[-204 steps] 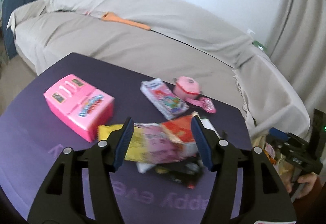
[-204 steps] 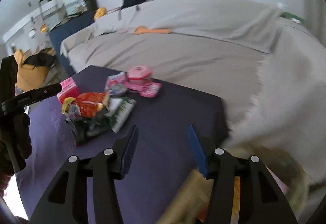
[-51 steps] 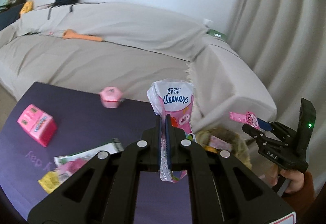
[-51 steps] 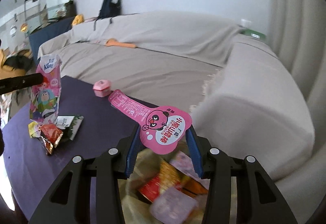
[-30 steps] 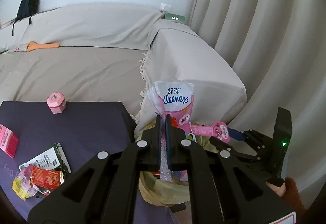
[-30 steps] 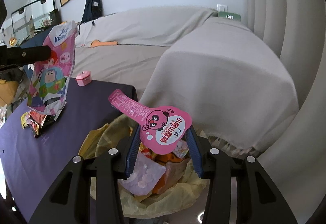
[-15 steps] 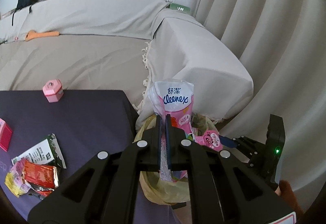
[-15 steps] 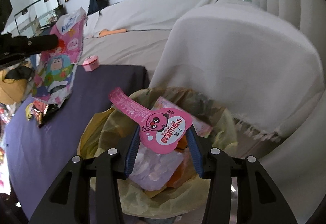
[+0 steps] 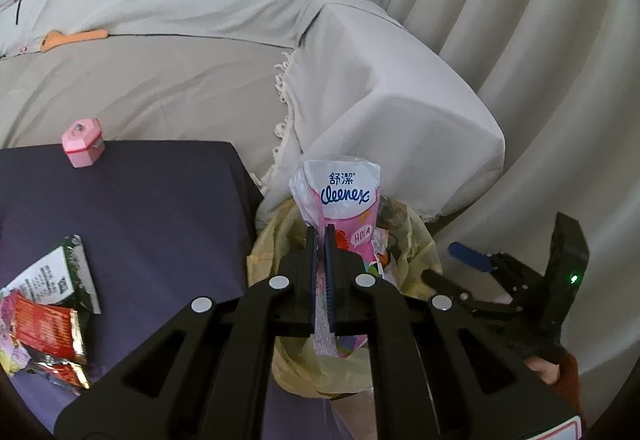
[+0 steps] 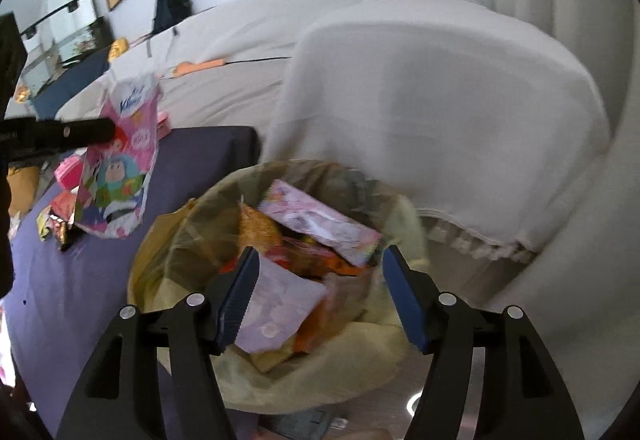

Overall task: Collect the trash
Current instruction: 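Open both tools to drop the Kleenex pack and lollipop card into the basket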

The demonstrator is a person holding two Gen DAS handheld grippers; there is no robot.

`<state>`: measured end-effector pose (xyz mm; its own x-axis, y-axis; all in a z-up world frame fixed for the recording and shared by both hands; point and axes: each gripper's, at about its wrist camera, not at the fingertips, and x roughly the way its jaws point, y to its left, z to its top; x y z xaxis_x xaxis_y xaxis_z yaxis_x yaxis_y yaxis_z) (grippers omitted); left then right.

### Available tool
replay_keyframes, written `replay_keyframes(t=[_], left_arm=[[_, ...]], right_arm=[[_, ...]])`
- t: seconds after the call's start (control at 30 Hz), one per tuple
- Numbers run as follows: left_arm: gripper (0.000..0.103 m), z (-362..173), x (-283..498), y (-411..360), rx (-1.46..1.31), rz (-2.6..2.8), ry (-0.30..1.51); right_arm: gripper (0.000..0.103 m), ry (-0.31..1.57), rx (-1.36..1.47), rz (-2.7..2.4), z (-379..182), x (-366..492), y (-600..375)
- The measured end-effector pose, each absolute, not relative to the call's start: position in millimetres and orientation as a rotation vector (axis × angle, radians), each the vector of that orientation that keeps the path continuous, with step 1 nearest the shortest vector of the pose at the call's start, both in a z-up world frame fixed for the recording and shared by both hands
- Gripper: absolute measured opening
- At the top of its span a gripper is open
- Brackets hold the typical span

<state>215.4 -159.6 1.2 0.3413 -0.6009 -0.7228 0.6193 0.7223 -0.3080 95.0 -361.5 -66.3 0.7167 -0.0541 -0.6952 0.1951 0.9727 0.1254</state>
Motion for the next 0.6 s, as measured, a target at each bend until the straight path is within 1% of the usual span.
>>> replay_keyframes(t=[0.23,0.27,0.3,0.33,0.37,0.4,0.6], left_arm=[[0.004,-20,210,-180,0.015,-0.851,0.979],[0.009,-24,209,-183,0.005,-0.861,0.987],[0.020,-27,210,-184,-0.012,-0.871,0.997],[0.027,-30,211,-184,-0.031,-0.877,1.005],[0.037,-32,212,-184,-0.044,-0.879,1.007],[0.040,-33,212,-182,-0.054,-0.880,1.006],[0.042,-32,209,-155,-0.023,-0.819,0.967]], right_arm=[[0.061,0.749,0.234,-0.225,-60,76,-385],[0.061,0.746,0.245,-0.228,-60,74,-387],[0.061,0.746,0.249,-0.230,-60,73,-389],[0.061,0.745,0.252,-0.234,-60,71,-390],[0.061,0.744,0.253,-0.237,-61,70,-390],[0.061,0.743,0.254,-0.239,-61,70,-390],[0.061,0.730,0.272,-0.221,-62,70,-385]])
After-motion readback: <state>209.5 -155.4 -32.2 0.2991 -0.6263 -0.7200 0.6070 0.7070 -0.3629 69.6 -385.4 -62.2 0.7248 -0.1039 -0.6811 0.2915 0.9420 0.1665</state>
